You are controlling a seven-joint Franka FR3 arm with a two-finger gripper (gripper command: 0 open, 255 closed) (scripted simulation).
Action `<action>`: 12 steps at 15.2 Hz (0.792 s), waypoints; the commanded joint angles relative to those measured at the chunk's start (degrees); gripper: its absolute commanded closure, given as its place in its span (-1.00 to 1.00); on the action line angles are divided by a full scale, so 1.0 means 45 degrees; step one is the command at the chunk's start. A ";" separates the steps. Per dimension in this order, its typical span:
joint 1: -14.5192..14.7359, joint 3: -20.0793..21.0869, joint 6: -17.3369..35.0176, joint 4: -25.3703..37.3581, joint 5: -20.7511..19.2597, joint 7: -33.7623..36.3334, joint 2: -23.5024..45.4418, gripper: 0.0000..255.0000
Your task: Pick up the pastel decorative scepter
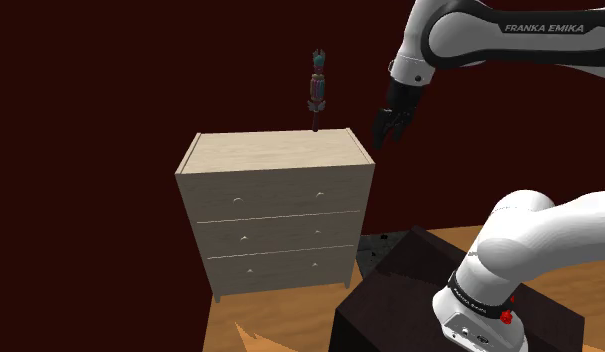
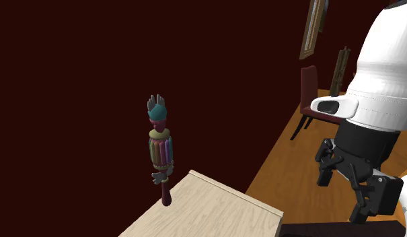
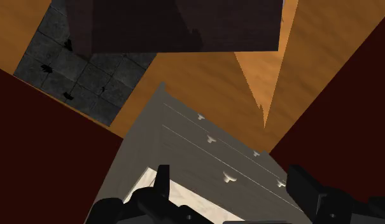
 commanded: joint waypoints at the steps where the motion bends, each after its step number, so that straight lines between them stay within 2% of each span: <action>1: 0.0000 0.0000 0.0000 0.0000 0.0000 0.0000 0.0000 -1.00; 7: -0.0688 0.1046 0.1531 0.1857 -0.0415 0.2104 0.2580 -1.00; 12: -0.1367 0.1812 0.2242 0.3822 -0.1205 0.3977 0.4713 -1.00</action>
